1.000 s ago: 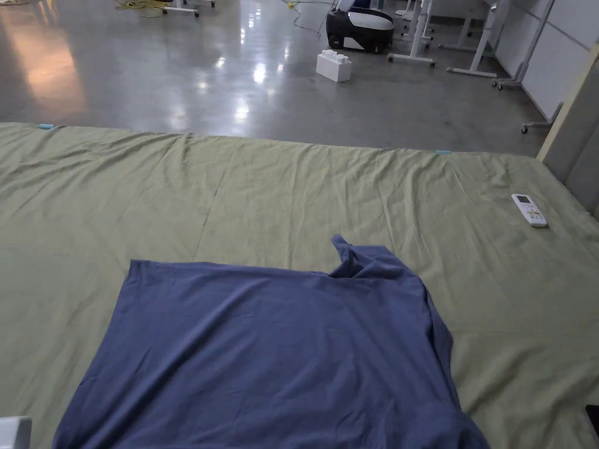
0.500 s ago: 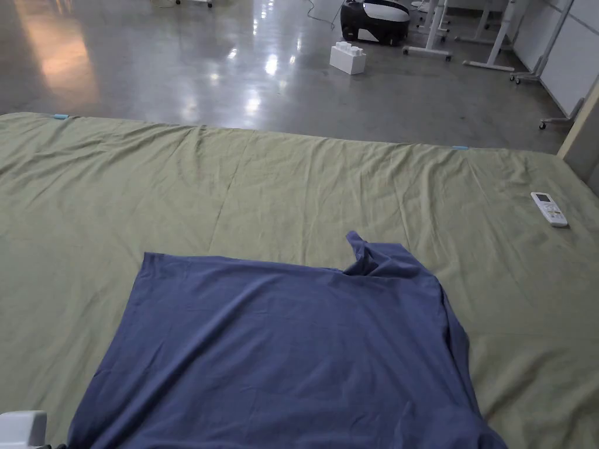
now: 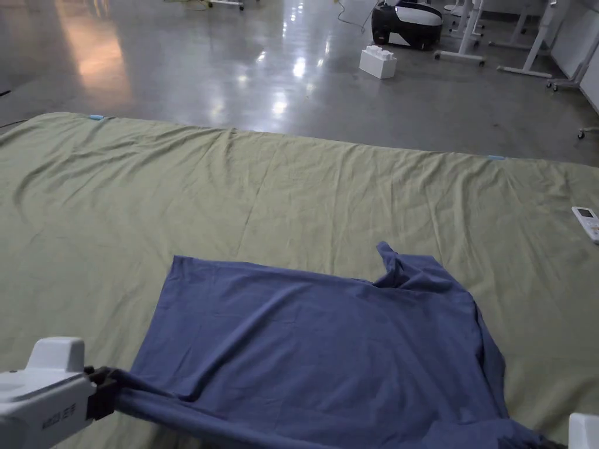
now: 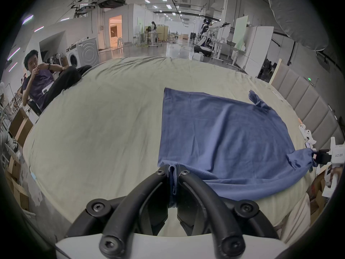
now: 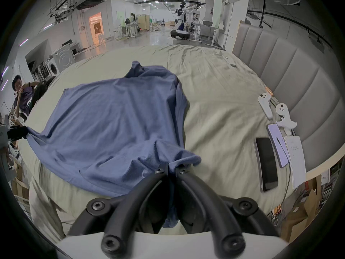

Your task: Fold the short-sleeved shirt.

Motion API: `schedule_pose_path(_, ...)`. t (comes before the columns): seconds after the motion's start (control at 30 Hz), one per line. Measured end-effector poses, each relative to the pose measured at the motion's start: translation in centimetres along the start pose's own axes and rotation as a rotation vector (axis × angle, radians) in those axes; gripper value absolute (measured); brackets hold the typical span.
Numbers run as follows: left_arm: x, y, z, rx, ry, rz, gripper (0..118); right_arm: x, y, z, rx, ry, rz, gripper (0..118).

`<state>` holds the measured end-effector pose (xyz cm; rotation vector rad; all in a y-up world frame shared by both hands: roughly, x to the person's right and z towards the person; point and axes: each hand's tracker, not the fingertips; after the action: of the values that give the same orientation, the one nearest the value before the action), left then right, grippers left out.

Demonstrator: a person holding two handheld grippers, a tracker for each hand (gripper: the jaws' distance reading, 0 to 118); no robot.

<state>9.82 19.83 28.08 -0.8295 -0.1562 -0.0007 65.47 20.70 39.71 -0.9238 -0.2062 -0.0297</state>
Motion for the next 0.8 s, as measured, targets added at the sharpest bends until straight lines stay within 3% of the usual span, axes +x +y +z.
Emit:
schedule_pose_path(0.53,0.1,8.7,-10.2,-0.024,0.06,0.009,7,-0.5,11.3,-11.4,0.011,-0.007,-0.054,7)
schedule_pose_path(0.8,0.0,9.6,-14.5,-0.099,0.063,0.018,7,-1.2,11.8,-16.5,-0.088,-0.023,0.003,13)
